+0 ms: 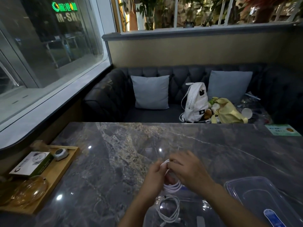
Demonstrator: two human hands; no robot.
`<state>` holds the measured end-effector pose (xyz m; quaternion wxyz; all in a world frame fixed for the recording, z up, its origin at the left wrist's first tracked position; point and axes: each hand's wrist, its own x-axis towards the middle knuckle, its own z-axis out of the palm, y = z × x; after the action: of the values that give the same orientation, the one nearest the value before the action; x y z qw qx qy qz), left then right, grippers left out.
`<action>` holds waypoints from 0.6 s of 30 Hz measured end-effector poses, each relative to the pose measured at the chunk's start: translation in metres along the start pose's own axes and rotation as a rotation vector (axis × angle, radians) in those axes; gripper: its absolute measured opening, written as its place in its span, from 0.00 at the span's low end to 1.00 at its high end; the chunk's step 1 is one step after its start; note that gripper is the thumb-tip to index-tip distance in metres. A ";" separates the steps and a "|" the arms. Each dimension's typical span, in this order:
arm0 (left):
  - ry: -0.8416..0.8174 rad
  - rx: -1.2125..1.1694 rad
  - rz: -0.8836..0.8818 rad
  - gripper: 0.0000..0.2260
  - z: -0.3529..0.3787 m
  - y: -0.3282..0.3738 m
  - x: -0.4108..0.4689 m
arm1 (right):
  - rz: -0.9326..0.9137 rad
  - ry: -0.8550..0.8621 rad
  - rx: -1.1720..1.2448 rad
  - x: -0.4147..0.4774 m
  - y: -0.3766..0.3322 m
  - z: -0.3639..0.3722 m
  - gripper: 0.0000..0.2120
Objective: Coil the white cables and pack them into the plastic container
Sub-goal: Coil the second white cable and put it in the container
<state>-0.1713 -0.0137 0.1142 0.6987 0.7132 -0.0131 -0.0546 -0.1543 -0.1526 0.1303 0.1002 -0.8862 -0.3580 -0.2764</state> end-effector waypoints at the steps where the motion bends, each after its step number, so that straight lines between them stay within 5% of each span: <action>1: -0.009 -0.024 -0.029 0.18 -0.002 0.002 0.001 | 0.021 0.013 0.031 0.000 0.000 0.001 0.05; 7: -0.074 -0.052 -0.195 0.11 -0.009 0.006 0.006 | 0.715 0.077 0.718 0.003 -0.010 0.006 0.07; 10: -0.015 0.078 -0.088 0.13 -0.006 0.007 0.007 | 0.976 0.153 0.932 0.007 -0.015 0.009 0.06; 14: 0.049 0.276 0.093 0.13 0.000 0.006 0.003 | 1.209 0.281 1.319 0.014 -0.015 0.006 0.05; 18: 0.063 0.335 0.209 0.10 0.000 0.007 -0.002 | 1.238 0.132 1.425 0.016 -0.013 0.000 0.01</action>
<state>-0.1733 -0.0138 0.1218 0.5723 0.8155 -0.0739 0.0436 -0.1535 -0.1340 0.1388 0.7667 -0.6316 0.0978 0.0600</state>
